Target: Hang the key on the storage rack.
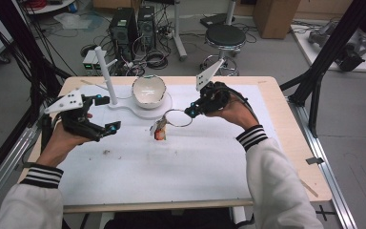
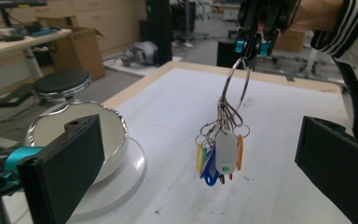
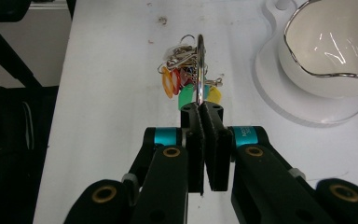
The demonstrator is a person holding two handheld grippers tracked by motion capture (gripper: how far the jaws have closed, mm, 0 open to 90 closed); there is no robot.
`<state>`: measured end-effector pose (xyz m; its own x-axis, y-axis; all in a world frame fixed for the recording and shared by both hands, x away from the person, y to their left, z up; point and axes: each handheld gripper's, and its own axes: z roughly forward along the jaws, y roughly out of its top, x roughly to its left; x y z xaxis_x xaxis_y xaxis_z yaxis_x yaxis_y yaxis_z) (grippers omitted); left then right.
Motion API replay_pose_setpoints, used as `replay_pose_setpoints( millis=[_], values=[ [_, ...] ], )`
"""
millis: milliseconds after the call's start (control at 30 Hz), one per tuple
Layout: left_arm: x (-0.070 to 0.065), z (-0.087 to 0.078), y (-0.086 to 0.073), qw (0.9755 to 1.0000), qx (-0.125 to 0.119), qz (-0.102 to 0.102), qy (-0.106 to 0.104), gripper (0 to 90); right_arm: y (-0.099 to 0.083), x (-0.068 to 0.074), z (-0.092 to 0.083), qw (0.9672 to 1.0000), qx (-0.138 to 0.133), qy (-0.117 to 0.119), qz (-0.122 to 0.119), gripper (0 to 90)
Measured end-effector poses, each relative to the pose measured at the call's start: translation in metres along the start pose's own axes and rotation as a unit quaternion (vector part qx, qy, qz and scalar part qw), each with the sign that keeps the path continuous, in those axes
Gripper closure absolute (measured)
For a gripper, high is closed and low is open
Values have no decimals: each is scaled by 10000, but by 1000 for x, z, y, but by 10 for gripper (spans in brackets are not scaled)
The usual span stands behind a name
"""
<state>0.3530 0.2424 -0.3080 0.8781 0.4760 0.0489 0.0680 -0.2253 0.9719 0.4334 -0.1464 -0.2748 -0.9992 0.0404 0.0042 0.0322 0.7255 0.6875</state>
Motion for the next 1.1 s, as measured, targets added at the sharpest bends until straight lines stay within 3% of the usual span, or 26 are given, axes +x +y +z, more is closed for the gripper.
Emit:
replay_pose_setpoints(
  millis=[33,100,133,367,433,533,600,633,800,833,900,933,1000,1100],
  values=[
    [1,10,9,9997,200,66,-117,17,0,0,0,10000,0,22,10,888],
    [1,15,13,9995,269,99,-148,17,0,1,0,10000,-5,31,23,888],
    [2,25,20,9985,461,184,-252,17,1,2,0,9999,-15,105,14,888],
    [-1,59,30,9935,891,267,-649,17,-1,7,6,9997,-106,234,-10,888],
    [-2,63,32,9928,923,263,-714,17,-3,7,8,9997,-92,247,2,888],
    [-6,78,38,9897,1062,283,-919,17,-6,7,10,9996,-102,266,19,888],
    [-7,81,40,9892,1081,307,-945,17,-7,7,11,9996,-123,271,15,888],
    [-9,88,43,9874,1175,365,-990,18,-6,7,12,9995,-94,293,6,888],
    [-13,100,45,9843,1207,477,-1193,86,-4,9,13,9993,-180,333,-11,887],
    [-15,106,43,9816,1351,515,-1243,91,-3,9,13,9992,-194,346,-36,887],
    [-16,108,42,9804,1406,534,-1274,109,-3,10,13,9992,-186,359,-42,888],
    [-17,112,39,9770,1549,567,-1353,121,-3,10,14,9992,-170,353,-44,887],
    [-17,115,37,9757,1591,579,-1388,153,-3,11,14,9992,-140,381,-6,887],
    [-19,117,37,9720,1627,650,-1564,256,-3,11,14,9992,-149,378,-28,887]
  ],
)
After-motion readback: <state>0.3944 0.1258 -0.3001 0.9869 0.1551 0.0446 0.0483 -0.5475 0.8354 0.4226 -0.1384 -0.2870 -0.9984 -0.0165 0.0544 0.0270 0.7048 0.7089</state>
